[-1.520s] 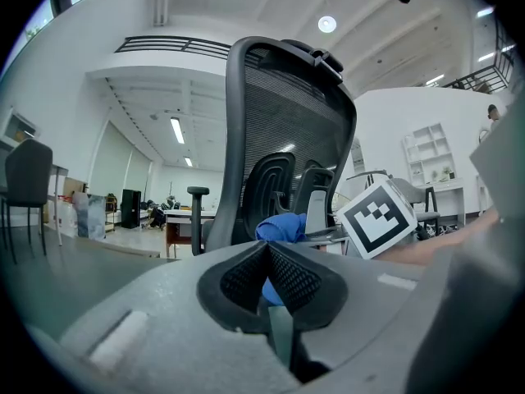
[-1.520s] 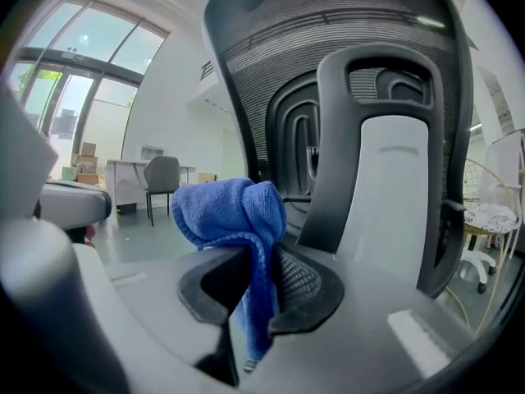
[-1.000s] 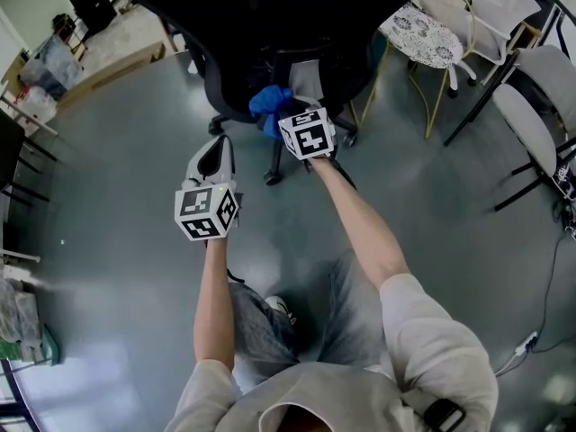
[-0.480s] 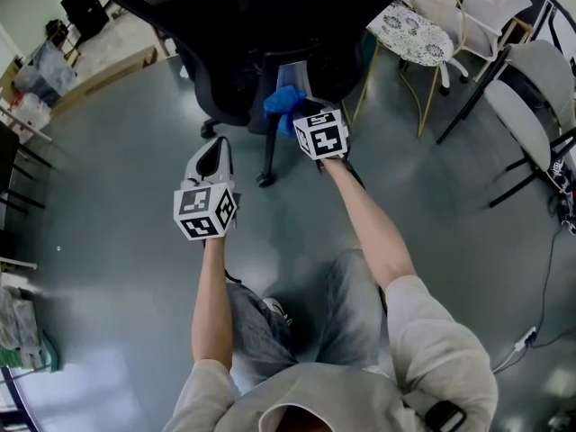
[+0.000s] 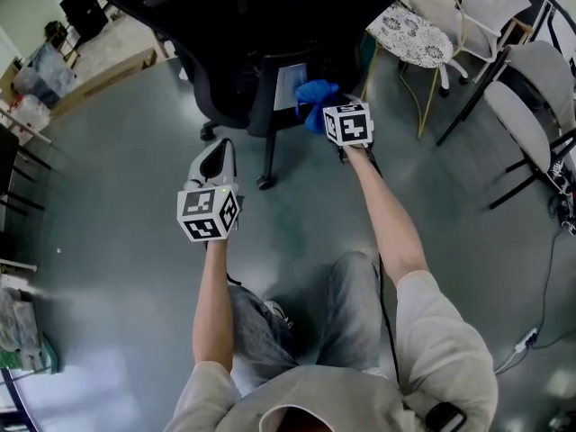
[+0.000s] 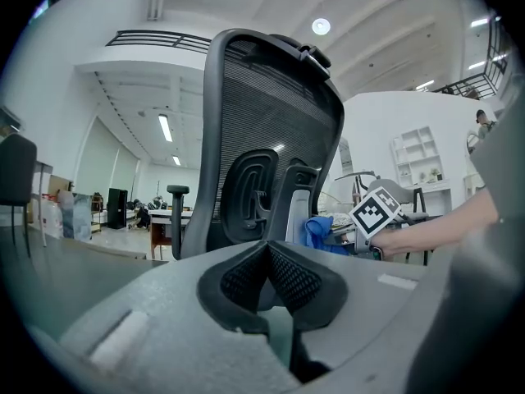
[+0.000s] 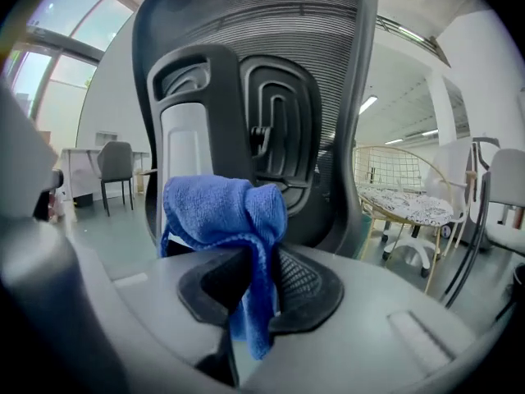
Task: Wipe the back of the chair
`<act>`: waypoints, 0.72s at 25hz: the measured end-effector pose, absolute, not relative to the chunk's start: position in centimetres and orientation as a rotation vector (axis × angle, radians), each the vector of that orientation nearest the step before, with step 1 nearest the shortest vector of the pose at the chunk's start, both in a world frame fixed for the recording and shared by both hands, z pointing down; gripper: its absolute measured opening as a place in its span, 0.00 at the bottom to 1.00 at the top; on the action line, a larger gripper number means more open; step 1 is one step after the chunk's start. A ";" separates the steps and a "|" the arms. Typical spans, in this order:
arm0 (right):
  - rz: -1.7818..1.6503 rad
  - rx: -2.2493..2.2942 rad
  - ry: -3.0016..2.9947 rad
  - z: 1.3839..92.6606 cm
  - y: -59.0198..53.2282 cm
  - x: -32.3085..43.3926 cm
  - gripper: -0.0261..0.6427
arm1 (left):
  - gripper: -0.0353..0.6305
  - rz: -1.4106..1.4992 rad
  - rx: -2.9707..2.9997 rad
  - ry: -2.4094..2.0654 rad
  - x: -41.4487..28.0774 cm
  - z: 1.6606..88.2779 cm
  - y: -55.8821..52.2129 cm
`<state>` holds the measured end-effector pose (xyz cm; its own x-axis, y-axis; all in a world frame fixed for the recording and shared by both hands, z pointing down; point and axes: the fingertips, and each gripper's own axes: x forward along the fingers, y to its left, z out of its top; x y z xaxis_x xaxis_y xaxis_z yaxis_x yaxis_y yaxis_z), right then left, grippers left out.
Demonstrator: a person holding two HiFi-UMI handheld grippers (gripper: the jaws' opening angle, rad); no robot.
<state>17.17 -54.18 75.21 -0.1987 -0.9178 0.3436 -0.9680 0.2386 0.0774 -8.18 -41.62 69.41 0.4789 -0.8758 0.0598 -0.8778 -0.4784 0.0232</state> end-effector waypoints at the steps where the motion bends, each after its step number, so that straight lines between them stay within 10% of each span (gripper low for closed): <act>1: 0.233 1.757 -2.184 75.4 -54.4 17.9 0.14 | 0.06 0.061 2.656 -1.576 -8.2 69.4 -41.6; 18: 0.190 1.809 -2.193 74.3 -51.8 20.6 0.14 | 0.06 0.091 2.645 -1.576 -8.1 69.8 -41.3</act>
